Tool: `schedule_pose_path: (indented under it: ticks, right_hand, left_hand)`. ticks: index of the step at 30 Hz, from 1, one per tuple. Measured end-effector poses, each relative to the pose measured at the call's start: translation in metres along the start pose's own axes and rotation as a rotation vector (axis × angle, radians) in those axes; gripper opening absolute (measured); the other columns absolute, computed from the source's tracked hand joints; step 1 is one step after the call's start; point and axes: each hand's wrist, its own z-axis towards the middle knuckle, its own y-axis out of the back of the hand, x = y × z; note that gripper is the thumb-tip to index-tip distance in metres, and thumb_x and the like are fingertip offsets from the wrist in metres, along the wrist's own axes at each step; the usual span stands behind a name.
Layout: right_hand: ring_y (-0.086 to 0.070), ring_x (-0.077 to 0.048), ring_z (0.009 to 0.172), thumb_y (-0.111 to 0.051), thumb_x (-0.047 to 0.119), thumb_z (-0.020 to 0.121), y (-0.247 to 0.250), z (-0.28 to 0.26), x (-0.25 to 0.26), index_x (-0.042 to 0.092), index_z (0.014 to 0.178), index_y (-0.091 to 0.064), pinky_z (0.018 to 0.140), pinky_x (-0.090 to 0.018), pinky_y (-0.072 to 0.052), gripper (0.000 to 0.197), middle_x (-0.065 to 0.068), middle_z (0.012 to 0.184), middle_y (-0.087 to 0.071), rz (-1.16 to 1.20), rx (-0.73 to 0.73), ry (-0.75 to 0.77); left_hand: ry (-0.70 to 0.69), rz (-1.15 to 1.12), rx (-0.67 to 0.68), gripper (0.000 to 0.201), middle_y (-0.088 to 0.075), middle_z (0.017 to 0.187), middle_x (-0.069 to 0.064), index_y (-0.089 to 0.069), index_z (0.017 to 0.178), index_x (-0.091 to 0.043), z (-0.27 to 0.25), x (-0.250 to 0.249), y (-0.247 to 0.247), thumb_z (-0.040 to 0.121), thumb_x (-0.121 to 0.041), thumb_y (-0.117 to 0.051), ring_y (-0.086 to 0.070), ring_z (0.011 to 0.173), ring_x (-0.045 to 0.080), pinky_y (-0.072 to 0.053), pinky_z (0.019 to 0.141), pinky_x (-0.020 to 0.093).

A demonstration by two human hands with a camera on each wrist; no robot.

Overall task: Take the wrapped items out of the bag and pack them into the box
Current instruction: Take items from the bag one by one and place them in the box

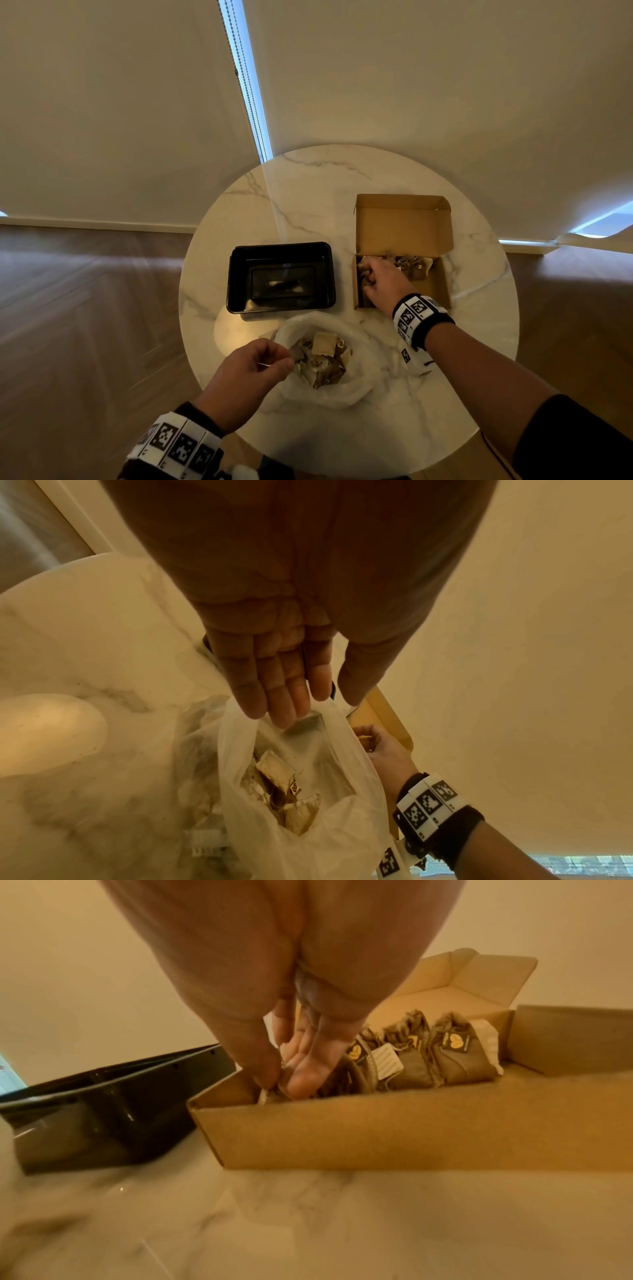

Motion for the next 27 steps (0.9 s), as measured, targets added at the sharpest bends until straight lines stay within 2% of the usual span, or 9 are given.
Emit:
schedule_pose_path:
  ticks: [6, 10, 12, 14, 16, 18, 22, 24, 27]
  right_hand:
    - [-0.057, -0.021, 0.105, -0.072, 0.017, 0.088, -0.007, 0.002, 0.001, 0.022, 0.132, -0.053, 0.097, -0.041, -0.051, 0.047, -0.005, 0.115, -0.058, 0.025, -0.058, -0.049]
    - [-0.06, -0.018, 0.104, -0.074, 0.025, 0.089, -0.003, -0.002, 0.002, 0.025, 0.131, -0.053, 0.094, -0.037, -0.054, 0.047, -0.001, 0.119, -0.058, 0.026, -0.067, -0.05]
    - [-0.061, -0.015, 0.101, -0.072, 0.027, 0.09, 0.007, -0.008, 0.005, 0.026, 0.127, -0.056, 0.092, -0.035, -0.056, 0.04, 0.002, 0.117, -0.059, 0.032, -0.086, -0.053]
    - [-0.061, -0.011, 0.097, -0.069, 0.028, 0.093, 0.02, -0.018, 0.007, 0.025, 0.12, -0.059, 0.085, -0.028, -0.055, 0.029, 0.006, 0.111, -0.059, 0.034, -0.123, -0.043]
    - [-0.059, -0.003, 0.09, -0.065, 0.027, 0.096, 0.035, -0.033, 0.009, 0.025, 0.114, -0.061, 0.076, -0.016, -0.047, 0.018, 0.009, 0.106, -0.061, 0.06, -0.171, -0.023]
    - [-0.057, 0.003, 0.085, -0.062, 0.027, 0.098, 0.049, -0.054, 0.01, 0.025, 0.109, -0.062, 0.069, -0.011, -0.041, 0.01, 0.011, 0.101, -0.062, 0.074, -0.217, 0.005]
    - [-0.058, -0.001, 0.079, -0.062, 0.027, 0.098, 0.058, -0.107, 0.02, 0.027, 0.098, -0.063, 0.066, -0.018, -0.043, 0.001, 0.012, 0.089, -0.062, 0.104, -0.219, 0.081]
    - [-0.057, 0.0, 0.078, -0.062, 0.036, 0.097, 0.045, -0.13, 0.027, 0.028, 0.097, -0.062, 0.067, -0.02, -0.043, 0.008, 0.014, 0.089, -0.061, 0.107, -0.152, 0.084]
    - [-0.059, -0.006, 0.093, -0.056, 0.062, 0.093, 0.014, -0.154, 0.034, 0.032, 0.114, -0.056, 0.077, -0.027, -0.048, 0.037, 0.013, 0.105, -0.058, 0.024, 0.014, -0.06]
  left_hand:
    - [-0.007, 0.005, -0.003, 0.007, -0.076, 0.097, -0.009, -0.074, 0.099, -0.03, 0.0, -0.001, 0.0, 0.093, -0.033, -0.073, -0.072, 0.088, 0.009, -0.06, 0.086, 0.037]
    - [-0.037, 0.026, -0.004, 0.005, -0.075, 0.096, -0.011, -0.073, 0.098, -0.03, 0.001, -0.005, -0.002, 0.094, -0.032, -0.072, -0.07, 0.086, 0.006, -0.059, 0.085, 0.035]
    - [-0.051, 0.044, -0.002, 0.005, -0.075, 0.096, -0.014, -0.073, 0.098, -0.031, 0.002, -0.007, -0.004, 0.094, -0.033, -0.072, -0.07, 0.086, 0.005, -0.059, 0.085, 0.033]
    - [-0.064, 0.063, 0.003, 0.005, -0.074, 0.097, -0.016, -0.072, 0.099, -0.032, 0.004, -0.009, -0.005, 0.094, -0.034, -0.072, -0.07, 0.087, 0.004, -0.059, 0.085, 0.03]
    - [-0.084, 0.093, 0.009, 0.006, -0.075, 0.097, -0.013, -0.071, 0.099, -0.032, 0.005, -0.013, -0.007, 0.094, -0.035, -0.072, -0.07, 0.087, 0.003, -0.058, 0.084, 0.027]
    - [-0.106, 0.135, 0.019, 0.006, -0.074, 0.098, -0.011, -0.07, 0.1, -0.032, 0.006, -0.016, -0.008, 0.095, -0.036, -0.071, -0.069, 0.087, 0.004, -0.056, 0.081, 0.023]
    - [-0.152, 0.293, 0.034, 0.009, -0.069, 0.102, -0.016, -0.067, 0.106, -0.033, 0.011, -0.017, -0.014, 0.097, -0.037, -0.066, -0.067, 0.089, 0.001, -0.055, 0.081, 0.019]
    - [-0.188, 0.42, 0.022, 0.011, -0.067, 0.103, -0.017, -0.068, 0.107, -0.032, 0.016, -0.013, -0.019, 0.099, -0.037, -0.063, -0.064, 0.092, 0.002, -0.053, 0.082, 0.019]
    - [-0.276, 0.598, 0.038, 0.013, -0.064, 0.104, -0.014, -0.067, 0.109, -0.032, 0.028, -0.009, -0.03, 0.101, -0.033, -0.058, -0.061, 0.095, 0.006, -0.045, 0.081, 0.019]
